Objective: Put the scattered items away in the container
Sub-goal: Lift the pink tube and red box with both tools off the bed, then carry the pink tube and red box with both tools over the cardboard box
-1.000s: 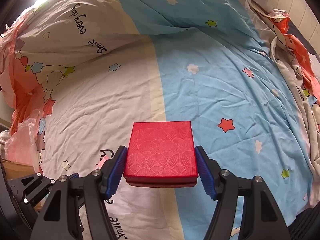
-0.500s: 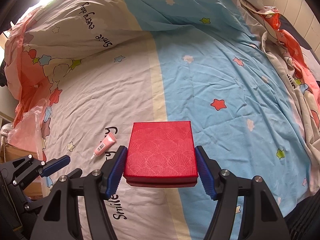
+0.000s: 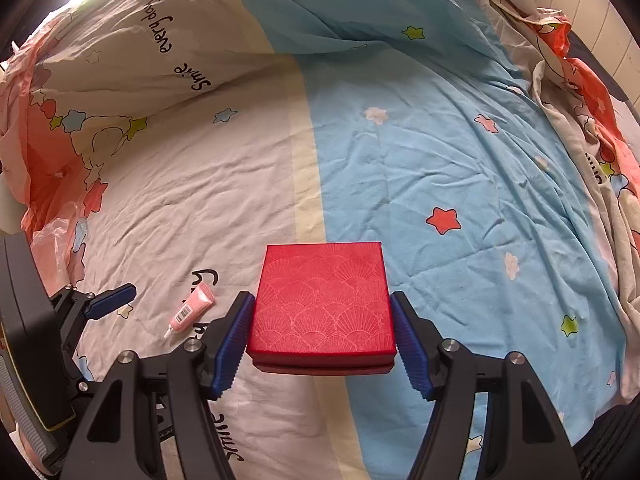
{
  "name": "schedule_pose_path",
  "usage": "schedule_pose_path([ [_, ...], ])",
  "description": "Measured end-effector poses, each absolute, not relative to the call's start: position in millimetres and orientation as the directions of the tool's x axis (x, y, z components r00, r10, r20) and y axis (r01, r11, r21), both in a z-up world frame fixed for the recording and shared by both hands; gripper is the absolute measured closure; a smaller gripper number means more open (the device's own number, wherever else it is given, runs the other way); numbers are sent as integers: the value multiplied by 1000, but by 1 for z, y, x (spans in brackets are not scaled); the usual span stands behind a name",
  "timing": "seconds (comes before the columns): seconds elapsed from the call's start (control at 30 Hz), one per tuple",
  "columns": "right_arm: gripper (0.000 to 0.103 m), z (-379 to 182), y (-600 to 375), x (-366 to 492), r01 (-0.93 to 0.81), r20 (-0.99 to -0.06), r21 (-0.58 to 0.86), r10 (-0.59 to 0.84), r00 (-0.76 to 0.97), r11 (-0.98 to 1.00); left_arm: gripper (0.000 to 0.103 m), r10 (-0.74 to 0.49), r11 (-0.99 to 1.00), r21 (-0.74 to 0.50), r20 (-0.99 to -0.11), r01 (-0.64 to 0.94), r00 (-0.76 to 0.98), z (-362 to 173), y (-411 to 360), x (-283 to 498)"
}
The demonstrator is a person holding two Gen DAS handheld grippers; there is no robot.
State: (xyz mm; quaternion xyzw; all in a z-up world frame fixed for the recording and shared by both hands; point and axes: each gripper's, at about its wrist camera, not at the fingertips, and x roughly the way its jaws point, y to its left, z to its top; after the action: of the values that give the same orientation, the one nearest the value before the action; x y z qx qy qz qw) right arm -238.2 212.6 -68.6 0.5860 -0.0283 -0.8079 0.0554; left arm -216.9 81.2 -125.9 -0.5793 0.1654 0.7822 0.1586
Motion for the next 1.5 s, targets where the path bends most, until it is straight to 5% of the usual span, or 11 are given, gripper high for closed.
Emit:
schedule_pose_path([
  [0.27,39,-71,209,-247,57,-942,113,-125,-312,-992,27,92,-908,16,-967,-418,-236,-144,75,-226],
  [0.33,39,-70,210,-248,55,-941,115,-126,-313,-992,53,119,-913,-25,-971,-407,-206,-148,73,-225],
  [0.37,39,-70,210,-248,53,-941,115,-126,-314,-992,77,121,-914,-35,-974,-403,-190,-151,73,-224],
  [0.4,39,-70,210,-248,52,-941,115,-126,-315,-992,83,109,-912,-27,-978,-409,-180,-154,73,-222],
  [1.5,39,-43,217,-230,40,-924,135,-140,-357,-990,84,77,-895,23,-976,-445,-205,-125,82,-168],
])
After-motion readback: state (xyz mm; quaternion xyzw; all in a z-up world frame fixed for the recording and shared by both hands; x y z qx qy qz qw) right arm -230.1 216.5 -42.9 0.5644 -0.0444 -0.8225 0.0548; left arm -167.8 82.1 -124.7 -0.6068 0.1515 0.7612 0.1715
